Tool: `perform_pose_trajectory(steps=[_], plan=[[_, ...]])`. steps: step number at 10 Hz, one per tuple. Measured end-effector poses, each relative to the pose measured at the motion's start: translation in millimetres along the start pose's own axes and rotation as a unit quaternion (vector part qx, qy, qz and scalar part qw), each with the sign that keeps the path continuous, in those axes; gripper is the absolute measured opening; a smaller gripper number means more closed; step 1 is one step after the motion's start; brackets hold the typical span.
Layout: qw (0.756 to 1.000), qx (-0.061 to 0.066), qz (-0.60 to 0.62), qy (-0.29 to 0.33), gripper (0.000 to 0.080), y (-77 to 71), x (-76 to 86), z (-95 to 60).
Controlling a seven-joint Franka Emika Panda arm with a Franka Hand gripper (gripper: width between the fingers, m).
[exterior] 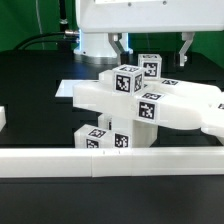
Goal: Assemble chair
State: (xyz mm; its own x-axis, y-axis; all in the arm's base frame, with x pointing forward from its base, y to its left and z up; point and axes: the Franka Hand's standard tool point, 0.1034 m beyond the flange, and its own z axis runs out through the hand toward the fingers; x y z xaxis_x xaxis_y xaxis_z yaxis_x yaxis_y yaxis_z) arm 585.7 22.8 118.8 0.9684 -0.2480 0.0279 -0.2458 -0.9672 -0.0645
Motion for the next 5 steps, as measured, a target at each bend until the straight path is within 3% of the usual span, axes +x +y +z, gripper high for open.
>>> perform_pose_trajectory(steps=[3,5], plan=[[0.996,-0.004,-0.091,0.008,0.0649,0.0,-1.7,3.6],[0.996,-0.004,-0.086,0.007,0.0386,0.7,-2.7,4.6]])
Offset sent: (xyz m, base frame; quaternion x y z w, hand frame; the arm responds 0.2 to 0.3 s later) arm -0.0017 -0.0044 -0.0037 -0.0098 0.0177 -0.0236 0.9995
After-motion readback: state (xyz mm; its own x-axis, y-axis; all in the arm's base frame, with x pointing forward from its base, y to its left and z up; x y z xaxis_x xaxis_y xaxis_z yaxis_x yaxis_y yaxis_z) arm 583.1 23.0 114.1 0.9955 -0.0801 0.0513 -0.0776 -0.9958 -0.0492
